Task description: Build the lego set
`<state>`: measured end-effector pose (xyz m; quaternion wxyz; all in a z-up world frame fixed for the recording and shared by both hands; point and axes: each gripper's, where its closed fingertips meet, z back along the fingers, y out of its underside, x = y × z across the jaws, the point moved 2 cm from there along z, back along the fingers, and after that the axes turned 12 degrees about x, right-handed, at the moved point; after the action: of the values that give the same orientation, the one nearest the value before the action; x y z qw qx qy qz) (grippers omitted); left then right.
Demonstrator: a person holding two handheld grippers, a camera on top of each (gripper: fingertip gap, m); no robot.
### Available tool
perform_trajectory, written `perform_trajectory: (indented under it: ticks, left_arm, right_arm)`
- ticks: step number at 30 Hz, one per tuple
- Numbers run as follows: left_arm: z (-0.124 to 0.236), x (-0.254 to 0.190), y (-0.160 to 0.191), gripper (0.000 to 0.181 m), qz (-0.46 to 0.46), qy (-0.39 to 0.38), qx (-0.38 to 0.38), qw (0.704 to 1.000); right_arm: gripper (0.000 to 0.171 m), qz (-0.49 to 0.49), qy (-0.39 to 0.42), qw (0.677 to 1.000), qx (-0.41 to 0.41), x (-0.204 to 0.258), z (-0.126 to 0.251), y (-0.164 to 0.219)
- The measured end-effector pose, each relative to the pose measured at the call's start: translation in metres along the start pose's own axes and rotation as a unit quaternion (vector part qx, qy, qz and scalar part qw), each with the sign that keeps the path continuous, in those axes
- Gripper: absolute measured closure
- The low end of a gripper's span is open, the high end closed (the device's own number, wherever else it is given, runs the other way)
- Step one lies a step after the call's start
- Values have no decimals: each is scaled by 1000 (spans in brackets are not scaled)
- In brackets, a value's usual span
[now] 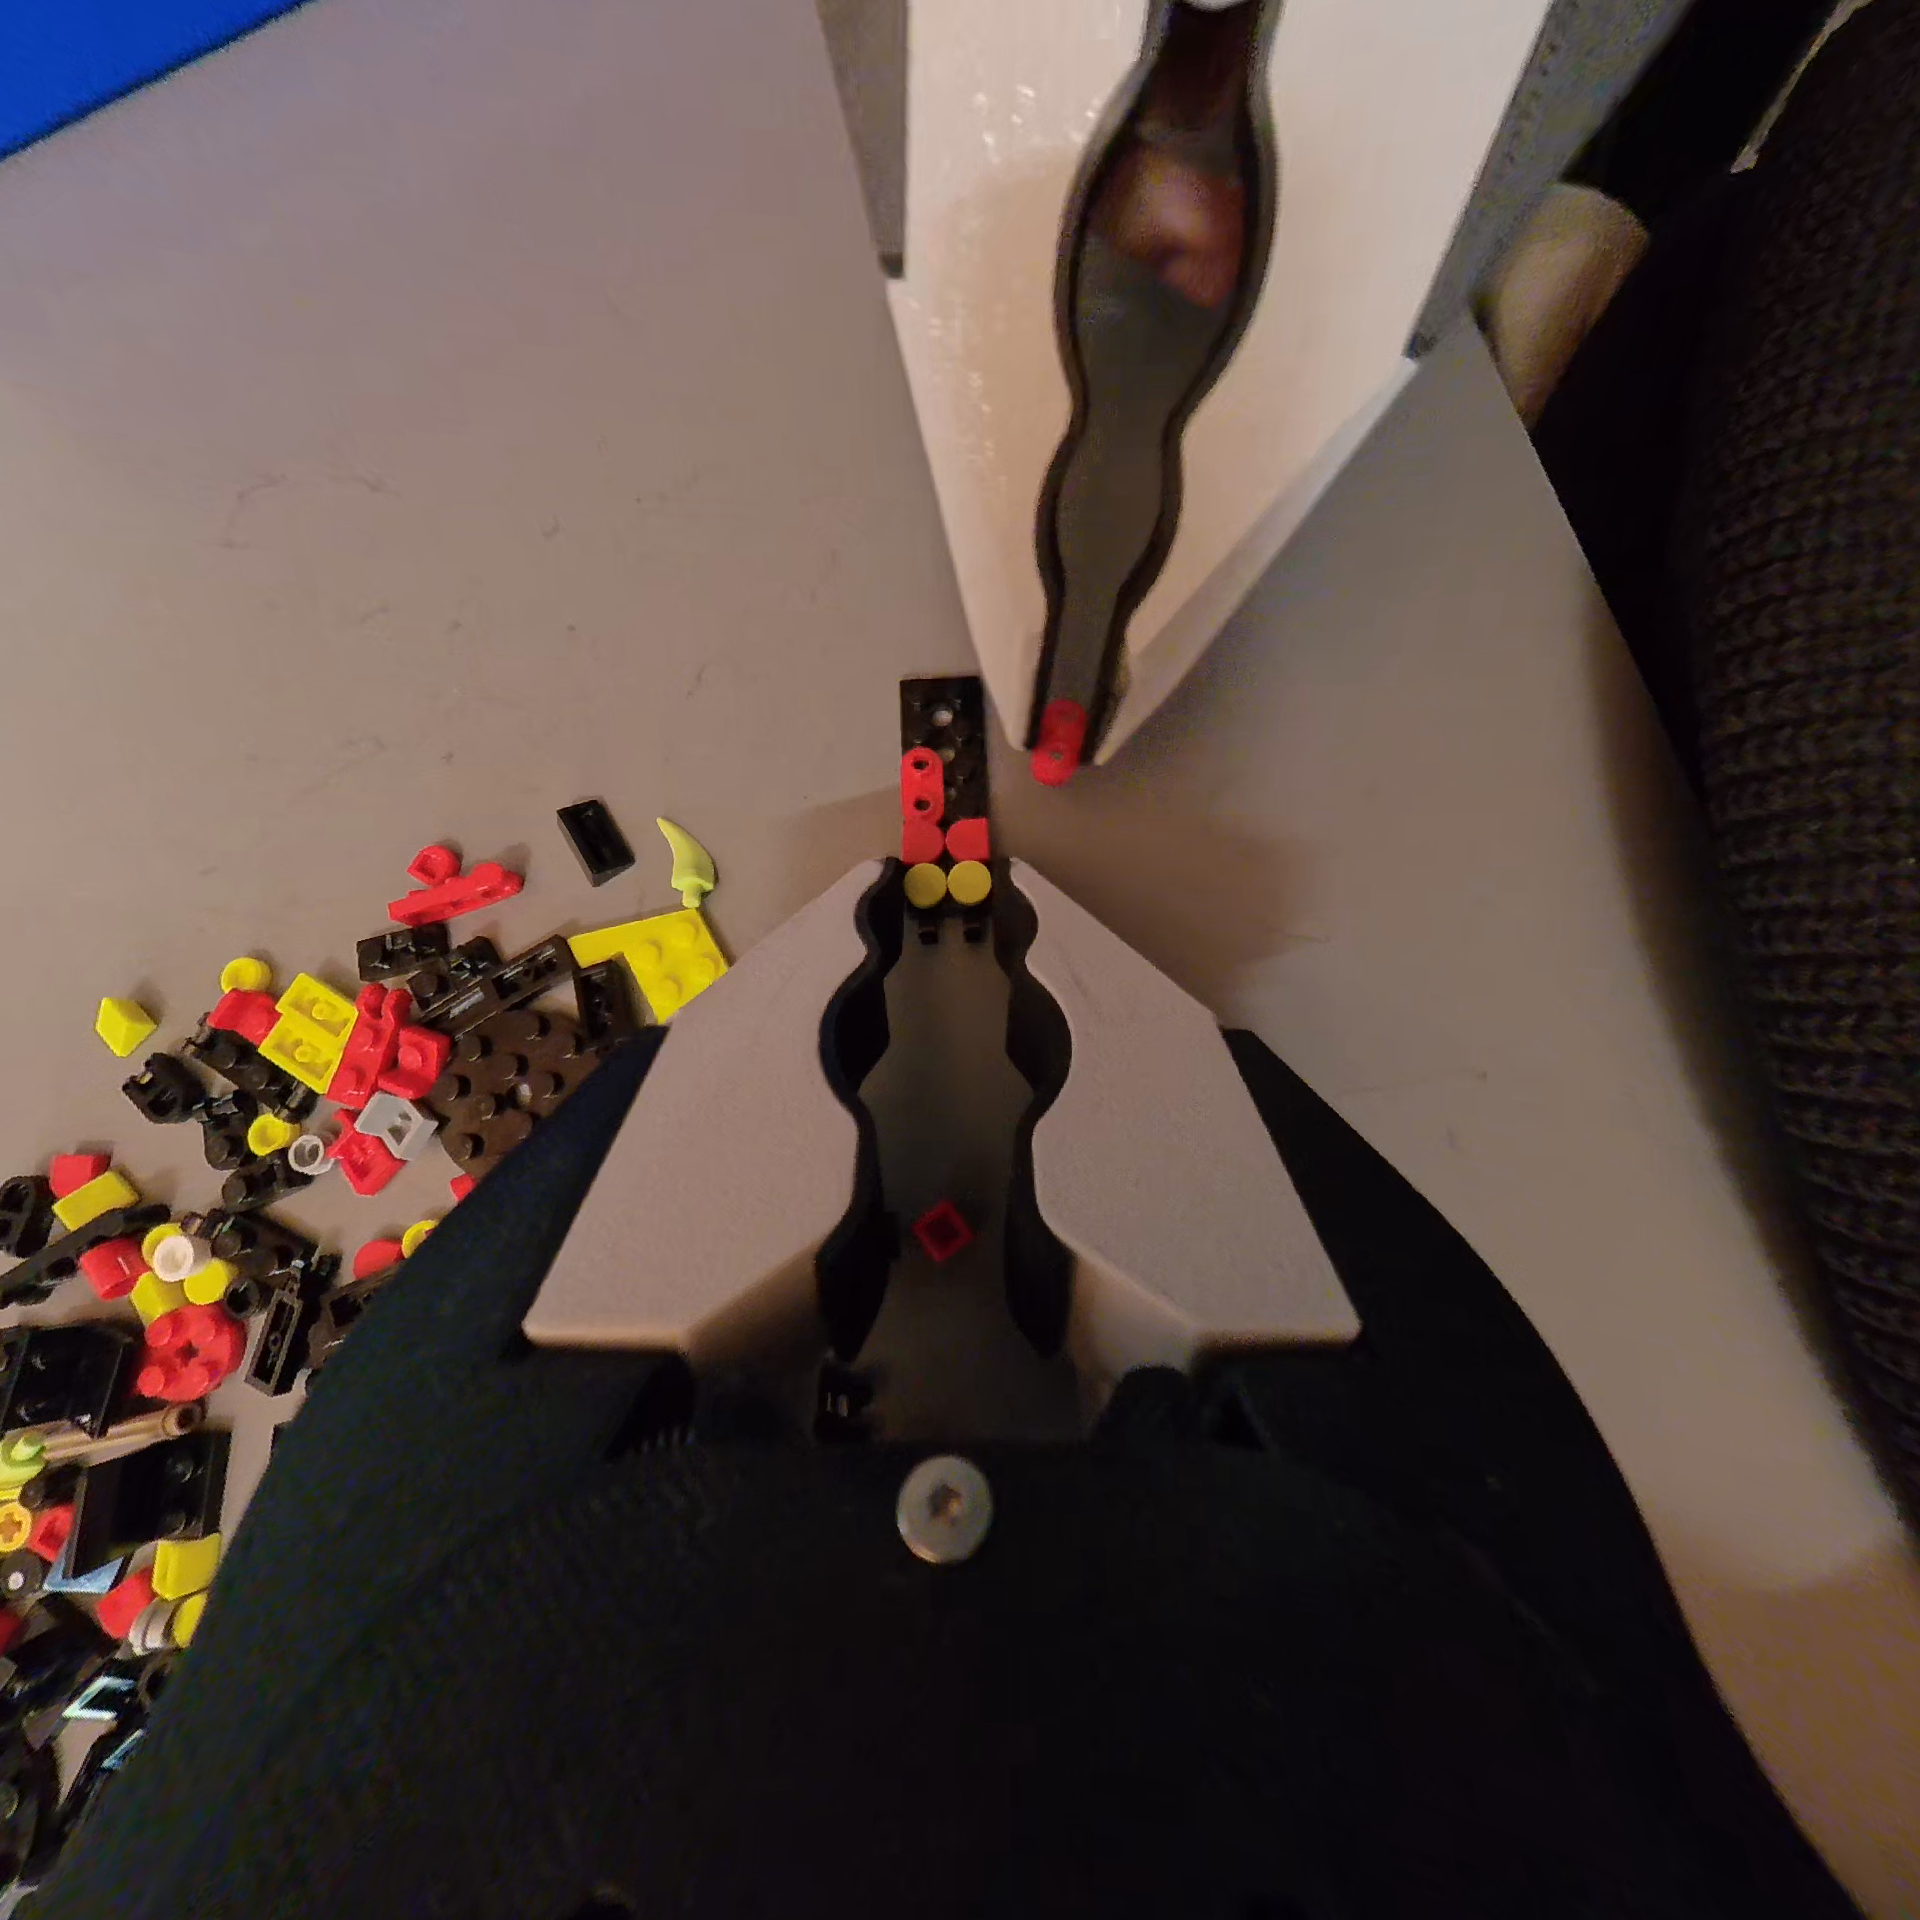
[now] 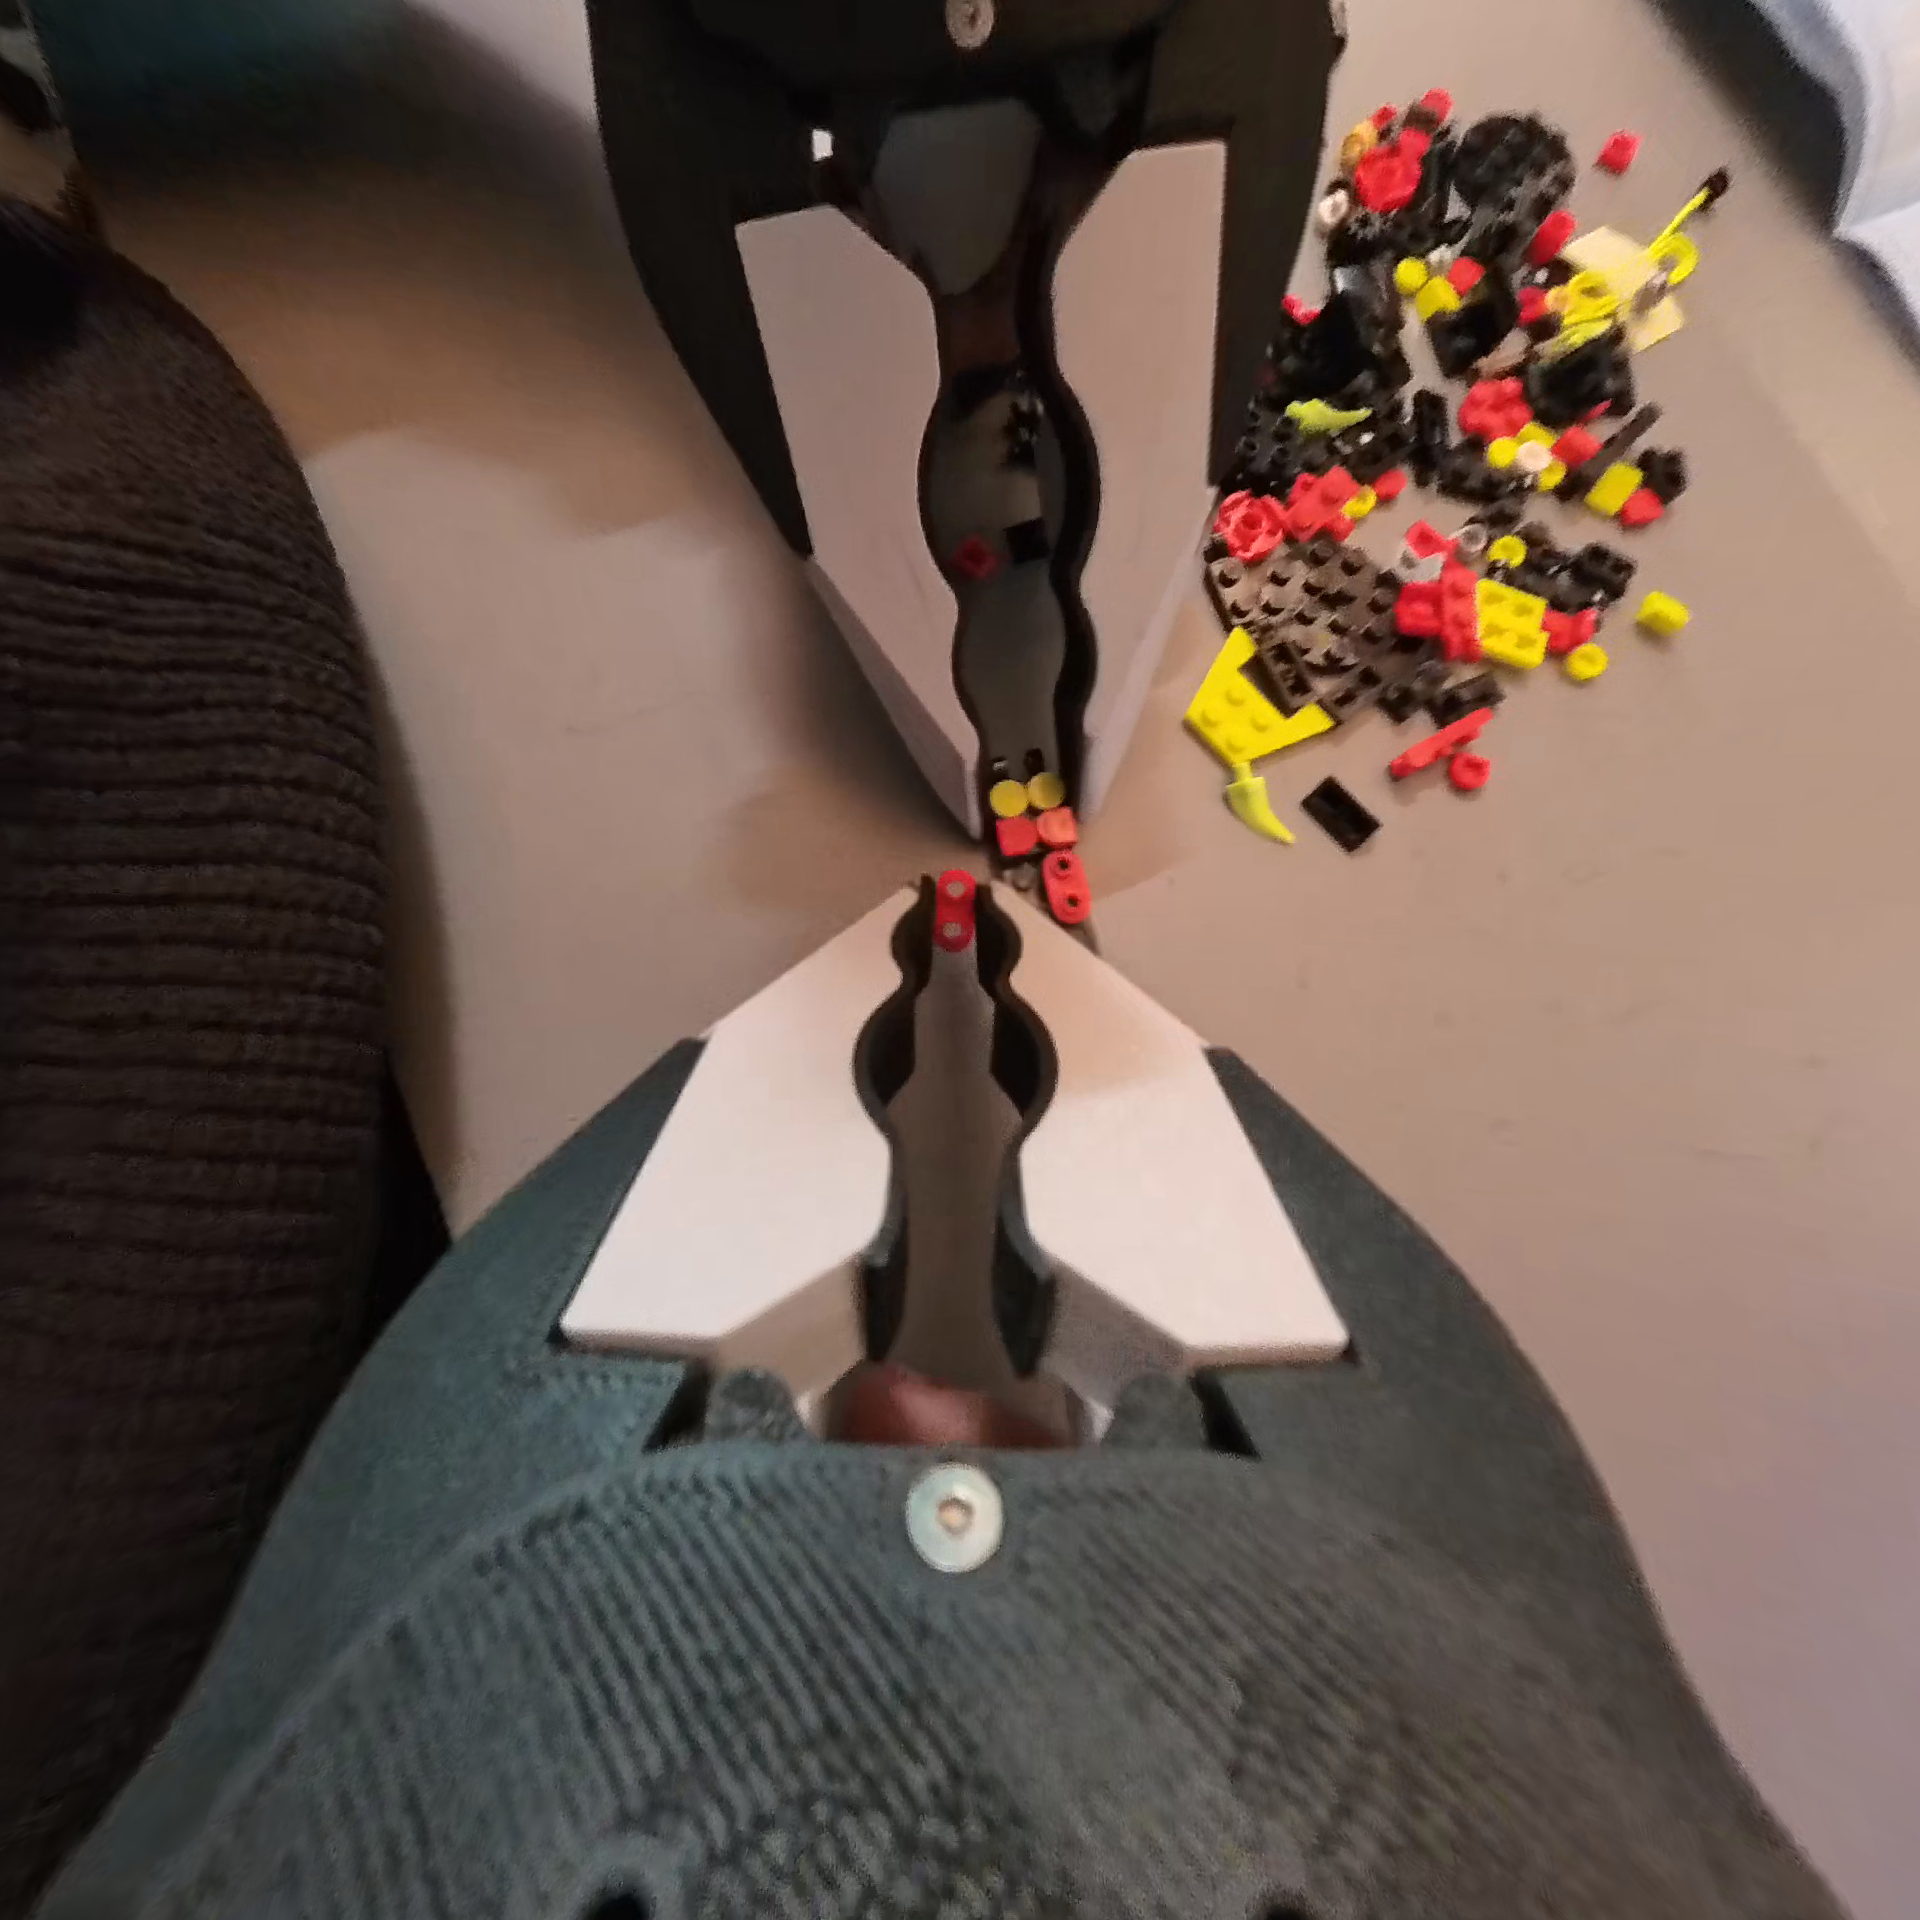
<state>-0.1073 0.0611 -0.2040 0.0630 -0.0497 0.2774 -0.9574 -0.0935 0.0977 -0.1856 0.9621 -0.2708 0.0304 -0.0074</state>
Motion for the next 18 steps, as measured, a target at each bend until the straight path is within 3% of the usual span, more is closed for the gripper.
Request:
perform_trajectory:
  ticks: [6,10,18]
  left_arm:
    - [0,-6,0,164,-12,13,-1,1000]
    - [0,-8,0,164,-12,20,0,1000]
    - [-1,-9,-1,164,-2,28,-2,1000]
  right_arm:
    - [164,55,5,998,-14,-4,-3,0]
    - [164,113,53,992,-29,-7,0,-5]
    - [164,116,39,992,-15,-5,-7,0]
